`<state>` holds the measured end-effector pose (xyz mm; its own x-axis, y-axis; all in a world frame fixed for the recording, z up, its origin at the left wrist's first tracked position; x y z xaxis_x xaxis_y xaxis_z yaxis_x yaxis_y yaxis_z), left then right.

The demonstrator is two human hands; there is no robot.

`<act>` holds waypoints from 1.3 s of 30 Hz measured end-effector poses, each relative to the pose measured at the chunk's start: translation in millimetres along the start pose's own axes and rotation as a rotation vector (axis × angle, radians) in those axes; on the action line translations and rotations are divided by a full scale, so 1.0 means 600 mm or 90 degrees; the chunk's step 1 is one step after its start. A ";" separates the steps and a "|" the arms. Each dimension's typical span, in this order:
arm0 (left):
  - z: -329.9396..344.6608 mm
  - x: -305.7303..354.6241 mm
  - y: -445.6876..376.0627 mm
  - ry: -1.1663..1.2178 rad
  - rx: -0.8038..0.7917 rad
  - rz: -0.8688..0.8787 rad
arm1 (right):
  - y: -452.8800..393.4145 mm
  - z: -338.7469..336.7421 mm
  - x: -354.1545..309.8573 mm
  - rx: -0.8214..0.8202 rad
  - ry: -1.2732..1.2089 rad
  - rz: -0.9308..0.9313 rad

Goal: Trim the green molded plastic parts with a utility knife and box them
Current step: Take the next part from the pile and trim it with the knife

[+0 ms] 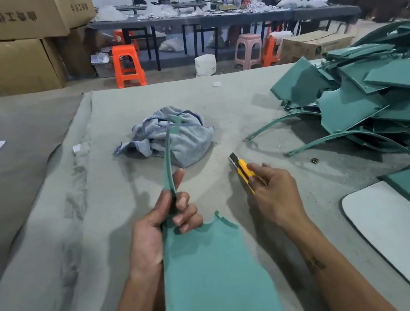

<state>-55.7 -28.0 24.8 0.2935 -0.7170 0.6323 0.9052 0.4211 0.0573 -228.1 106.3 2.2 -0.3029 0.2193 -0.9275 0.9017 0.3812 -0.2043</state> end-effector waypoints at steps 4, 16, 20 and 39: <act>-0.002 0.011 0.004 0.032 0.116 0.100 | 0.021 -0.003 -0.047 0.077 -0.023 -0.233; -0.030 0.041 -0.003 -0.240 0.295 0.194 | 0.062 0.041 -0.086 -0.294 -0.507 0.120; -0.004 0.003 0.000 -0.521 0.219 0.194 | 0.066 0.022 -0.100 0.037 -0.266 -0.184; -0.034 0.035 -0.001 -0.228 0.357 0.191 | -0.073 0.119 -0.122 -0.017 -0.216 -0.039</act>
<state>-43.7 -54.5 22.1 0.2991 -0.3403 0.8915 0.4796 0.8613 0.1679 -223.3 9.7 56.5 -0.2319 -0.1146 -0.9660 0.8755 0.4082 -0.2586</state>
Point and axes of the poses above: each hand's wrist, its own y-axis away from the middle knuckle, its own z-axis out of the palm, x = y × z, the point moved 3 cm from there along -y, towards the middle knuckle, and after that the axes turned 15 degrees about -y, right-handed, at the moved point
